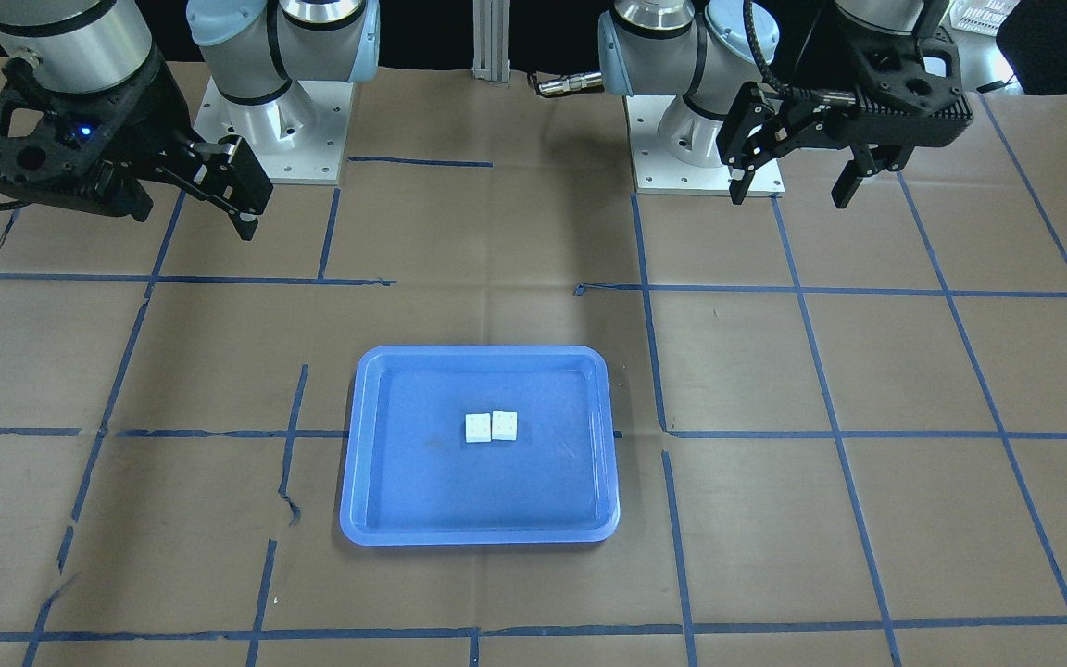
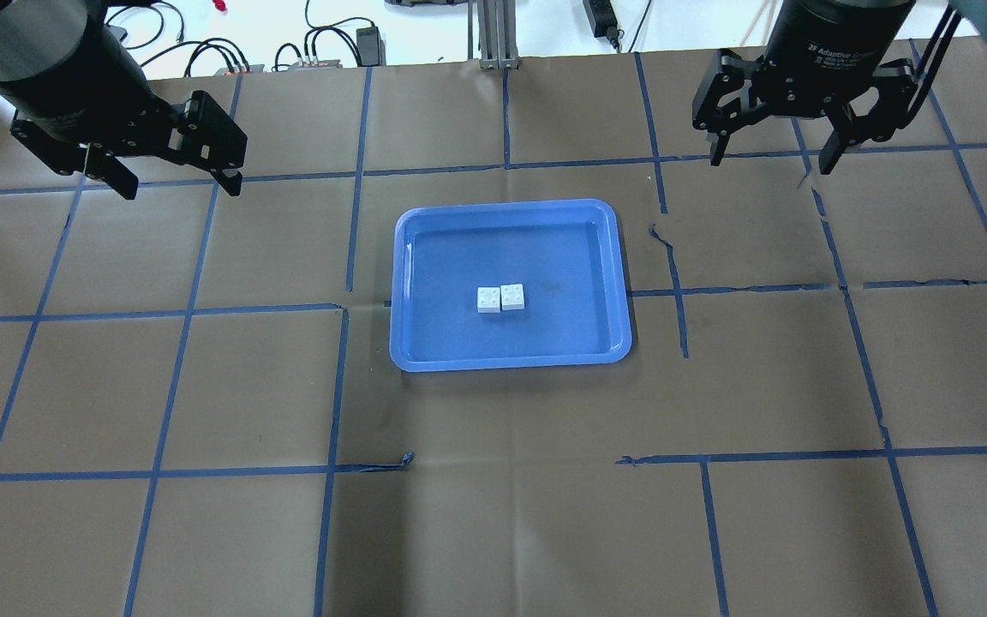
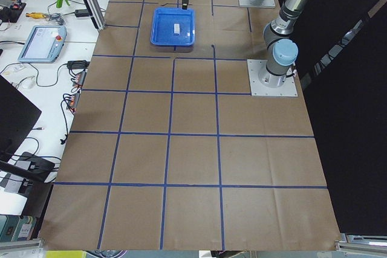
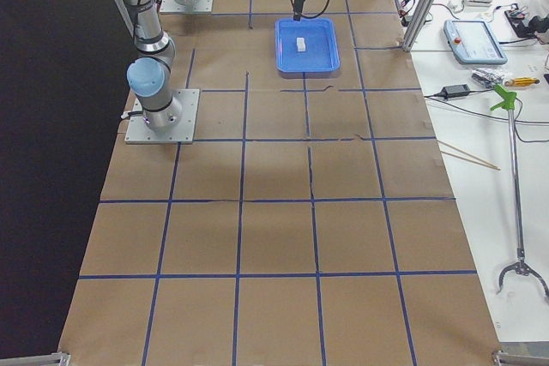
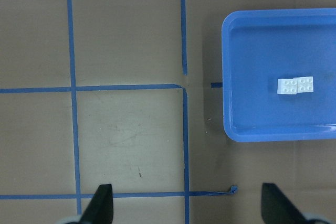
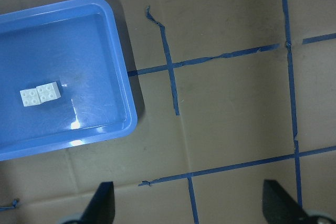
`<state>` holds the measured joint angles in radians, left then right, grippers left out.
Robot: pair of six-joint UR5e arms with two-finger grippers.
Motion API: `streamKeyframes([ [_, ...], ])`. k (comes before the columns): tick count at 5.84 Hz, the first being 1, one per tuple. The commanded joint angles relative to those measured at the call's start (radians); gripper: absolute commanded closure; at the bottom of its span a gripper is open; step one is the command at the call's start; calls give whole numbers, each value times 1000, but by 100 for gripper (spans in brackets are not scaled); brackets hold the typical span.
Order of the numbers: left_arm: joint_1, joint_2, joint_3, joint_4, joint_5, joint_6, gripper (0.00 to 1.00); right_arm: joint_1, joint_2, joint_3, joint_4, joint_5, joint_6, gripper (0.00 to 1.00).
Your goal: Assemble white blocks and place on blue tray
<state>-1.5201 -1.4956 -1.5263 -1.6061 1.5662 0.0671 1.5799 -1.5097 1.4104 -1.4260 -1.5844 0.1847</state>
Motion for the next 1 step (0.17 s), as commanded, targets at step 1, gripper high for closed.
streamKeyframes([
  [1,0,0,0,0,0,-1,1,0,0,1,-1,0,-1,0],
])
